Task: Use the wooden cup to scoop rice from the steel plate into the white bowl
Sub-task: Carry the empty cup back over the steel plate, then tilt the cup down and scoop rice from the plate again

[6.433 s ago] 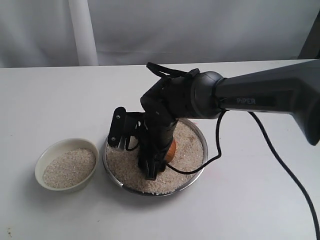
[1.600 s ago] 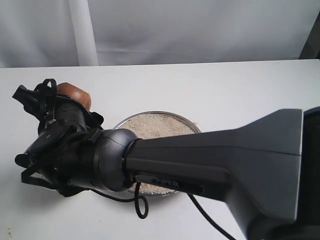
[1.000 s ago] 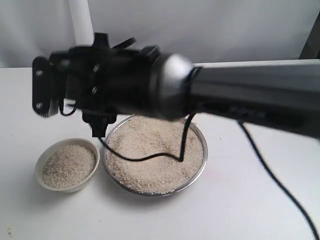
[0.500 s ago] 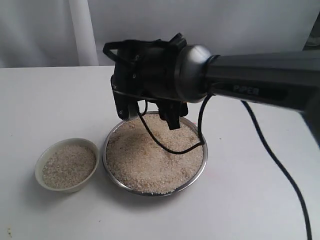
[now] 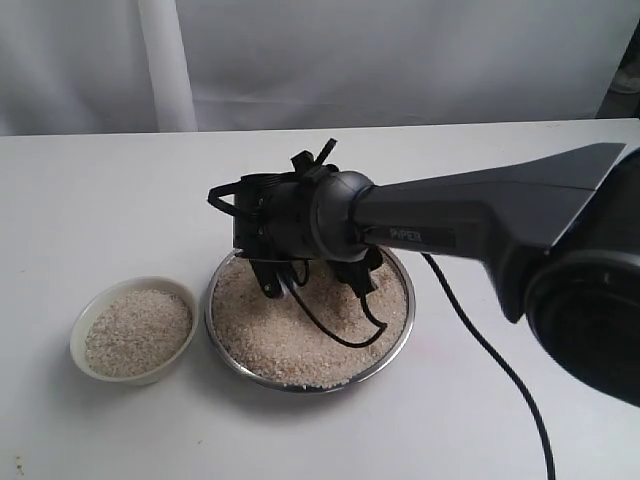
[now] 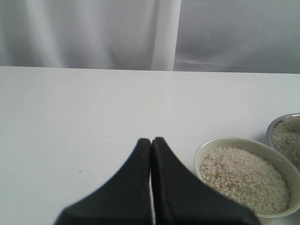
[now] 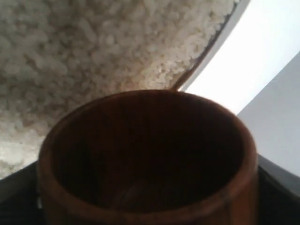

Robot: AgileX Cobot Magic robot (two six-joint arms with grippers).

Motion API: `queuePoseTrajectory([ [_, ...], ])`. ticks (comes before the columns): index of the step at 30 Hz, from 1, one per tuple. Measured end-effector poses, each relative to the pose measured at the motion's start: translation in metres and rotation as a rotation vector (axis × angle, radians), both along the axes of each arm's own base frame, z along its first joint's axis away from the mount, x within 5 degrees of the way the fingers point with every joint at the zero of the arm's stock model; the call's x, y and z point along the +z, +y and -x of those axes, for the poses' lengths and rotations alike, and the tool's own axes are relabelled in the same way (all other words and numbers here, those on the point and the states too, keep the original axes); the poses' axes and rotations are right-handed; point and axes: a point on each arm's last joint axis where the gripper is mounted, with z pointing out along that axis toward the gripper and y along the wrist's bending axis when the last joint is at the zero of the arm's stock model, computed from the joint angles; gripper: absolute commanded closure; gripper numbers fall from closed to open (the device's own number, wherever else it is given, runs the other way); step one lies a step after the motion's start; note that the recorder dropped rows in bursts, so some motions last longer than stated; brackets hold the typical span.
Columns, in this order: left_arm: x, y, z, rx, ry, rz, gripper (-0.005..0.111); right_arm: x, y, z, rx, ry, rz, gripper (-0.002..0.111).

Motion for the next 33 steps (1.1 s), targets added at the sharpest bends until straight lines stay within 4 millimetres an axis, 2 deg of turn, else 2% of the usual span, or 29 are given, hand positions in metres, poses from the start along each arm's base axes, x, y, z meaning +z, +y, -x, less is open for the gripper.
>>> queuePoseTrajectory([
  [3, 0.000, 0.000, 0.000, 0.000, 0.000, 0.000, 0.107, -0.009, 0.001, 0.000, 0.009, 0.023, 0.007, 0.108],
  [10, 0.000, 0.000, 0.000, 0.000, 0.000, 0.000, 0.107, -0.015, 0.004, 0.002, 0.032, 0.054, 0.000, 0.108],
  [20, 0.000, 0.000, 0.000, 0.000, 0.000, 0.000, 0.107, -0.022, 0.016, 0.011, 0.063, 0.128, -0.095, 0.108],
  [33, 0.000, 0.000, 0.000, 0.000, 0.000, 0.000, 0.107, -0.011, 0.026, 0.021, 0.009, 0.212, -0.308, 0.108],
])
